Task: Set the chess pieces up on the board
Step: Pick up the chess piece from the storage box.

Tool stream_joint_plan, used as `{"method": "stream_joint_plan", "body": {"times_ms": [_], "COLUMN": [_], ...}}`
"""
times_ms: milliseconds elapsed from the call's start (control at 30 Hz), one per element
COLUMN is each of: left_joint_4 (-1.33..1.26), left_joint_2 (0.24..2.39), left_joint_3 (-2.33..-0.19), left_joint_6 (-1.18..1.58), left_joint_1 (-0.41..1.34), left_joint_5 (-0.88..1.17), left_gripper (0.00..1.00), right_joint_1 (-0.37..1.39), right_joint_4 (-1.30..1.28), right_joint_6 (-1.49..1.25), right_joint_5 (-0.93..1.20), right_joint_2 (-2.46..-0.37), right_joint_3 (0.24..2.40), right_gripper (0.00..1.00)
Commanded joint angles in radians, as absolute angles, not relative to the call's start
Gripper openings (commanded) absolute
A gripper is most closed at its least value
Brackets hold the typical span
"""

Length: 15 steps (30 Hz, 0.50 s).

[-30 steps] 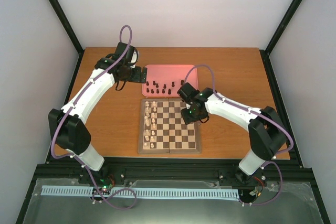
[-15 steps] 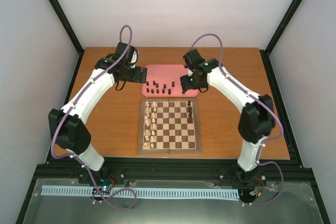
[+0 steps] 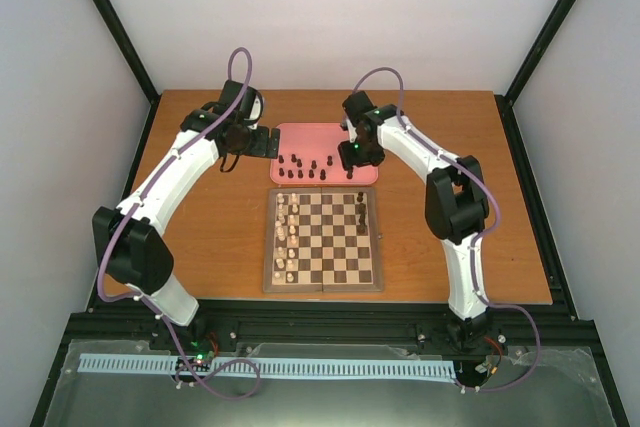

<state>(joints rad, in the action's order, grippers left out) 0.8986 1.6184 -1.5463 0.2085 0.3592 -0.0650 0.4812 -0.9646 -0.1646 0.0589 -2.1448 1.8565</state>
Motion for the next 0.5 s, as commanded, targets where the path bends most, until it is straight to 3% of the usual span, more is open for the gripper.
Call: {"method": "stream_joint_plan", "body": {"times_ms": [0, 467], "left_joint_4": [0.908, 0.91], "left_joint_2": [1.639, 1.652], "left_joint_3": [-1.596, -1.593], "left_joint_6": [0.189, 0.184], "left_joint_1": [0.367, 0.367], "left_joint_5": [-0.076, -0.088], "left_gripper": [1.0, 1.0], "right_joint_1": [0.476, 0.474], "right_joint_4": [-0.986, -0.997], "right_joint_6": [-0.137, -0.141], "right_joint_5": [0.098, 0.117], "right_joint_2": [-2.193, -2.281], "right_joint_3": [1.908, 1.958], "right_gripper": [0.58, 0.47]}}
